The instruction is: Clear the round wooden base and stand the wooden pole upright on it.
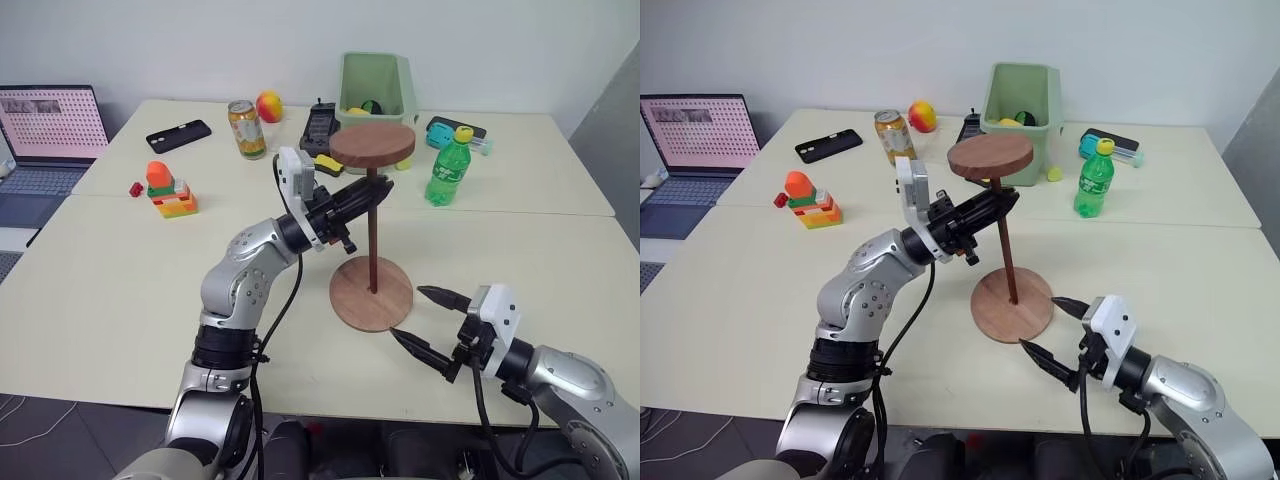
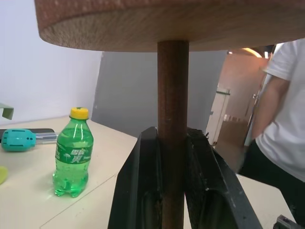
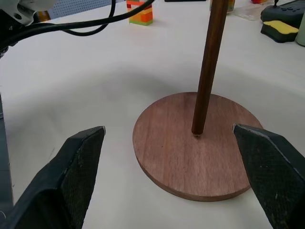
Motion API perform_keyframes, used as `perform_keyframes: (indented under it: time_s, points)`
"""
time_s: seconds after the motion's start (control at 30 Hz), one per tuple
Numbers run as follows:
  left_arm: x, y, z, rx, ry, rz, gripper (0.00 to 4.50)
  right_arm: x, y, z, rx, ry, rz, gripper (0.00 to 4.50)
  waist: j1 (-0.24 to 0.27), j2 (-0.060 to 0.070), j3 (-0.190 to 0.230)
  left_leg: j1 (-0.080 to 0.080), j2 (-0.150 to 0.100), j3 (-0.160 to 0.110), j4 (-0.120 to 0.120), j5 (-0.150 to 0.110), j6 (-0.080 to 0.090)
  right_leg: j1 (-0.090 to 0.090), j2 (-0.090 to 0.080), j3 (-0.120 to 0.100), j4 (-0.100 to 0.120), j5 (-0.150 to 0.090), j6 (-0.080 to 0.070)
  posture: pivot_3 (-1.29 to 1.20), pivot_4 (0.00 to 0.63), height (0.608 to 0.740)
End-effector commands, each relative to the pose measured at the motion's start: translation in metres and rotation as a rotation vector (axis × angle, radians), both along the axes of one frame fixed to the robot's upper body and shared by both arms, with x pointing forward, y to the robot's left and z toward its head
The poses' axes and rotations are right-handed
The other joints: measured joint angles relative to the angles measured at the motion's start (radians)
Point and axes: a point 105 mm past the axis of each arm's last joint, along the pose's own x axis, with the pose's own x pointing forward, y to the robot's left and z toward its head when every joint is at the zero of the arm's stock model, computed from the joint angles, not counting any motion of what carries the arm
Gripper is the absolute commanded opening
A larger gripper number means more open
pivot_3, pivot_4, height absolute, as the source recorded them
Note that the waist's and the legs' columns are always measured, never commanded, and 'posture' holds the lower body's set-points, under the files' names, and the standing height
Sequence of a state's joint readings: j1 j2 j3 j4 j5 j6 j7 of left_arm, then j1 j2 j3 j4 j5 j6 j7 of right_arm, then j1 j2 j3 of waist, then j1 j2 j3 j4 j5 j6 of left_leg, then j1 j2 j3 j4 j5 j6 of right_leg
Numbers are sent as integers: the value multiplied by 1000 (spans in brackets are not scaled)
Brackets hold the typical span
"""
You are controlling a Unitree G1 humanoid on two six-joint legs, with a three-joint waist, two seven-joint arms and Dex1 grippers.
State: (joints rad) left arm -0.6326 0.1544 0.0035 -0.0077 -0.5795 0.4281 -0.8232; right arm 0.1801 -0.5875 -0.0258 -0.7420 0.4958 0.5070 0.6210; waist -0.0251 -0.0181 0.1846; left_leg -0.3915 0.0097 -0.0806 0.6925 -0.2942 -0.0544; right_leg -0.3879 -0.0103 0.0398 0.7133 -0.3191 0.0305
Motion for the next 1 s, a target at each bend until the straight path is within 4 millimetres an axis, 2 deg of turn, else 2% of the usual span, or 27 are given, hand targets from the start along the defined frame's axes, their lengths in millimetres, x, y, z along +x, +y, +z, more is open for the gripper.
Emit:
perform_keyframes:
  time_s: [0.03,0.4,0.57,0.73,0.87,1.0]
  points:
    - [1,0,0,9,-33,-2,261,-4,1,13,25,-35,-4,4500,0,0,0,0,0,0,0,0,0,0,0,0,0,0,0,0,150,740]
    - [6,5,-9,40,-56,15,261,-5,3,13,29,-33,-12,4500,0,0,0,0,0,0,0,0,0,1,0,0,0,0,0,0,150,740]
    - [-13,-4,-13,95,-140,-67,261,-4,2,11,26,-29,-14,4500,0,0,0,1,0,0,0,0,0,1,0,0,0,0,0,0,150,740]
    - [-22,3,-50,207,-105,-90,261,-4,2,10,26,-25,-17,4500,-1,0,0,5,0,0,-3,0,0,4,0,1,-1,0,0,0,150,740]
    - [-5,20,-75,235,41,1,261,-3,2,12,33,-25,-19,4500,-2,1,-8,26,0,0,-15,0,0,22,1,2,-12,0,0,0,150,740]
    - [11,36,-96,254,156,69,261,-2,2,11,40,-23,-21,4500,-4,1,-25,31,1,0,-18,-1,1,31,3,0,-19,0,0,0,150,740]
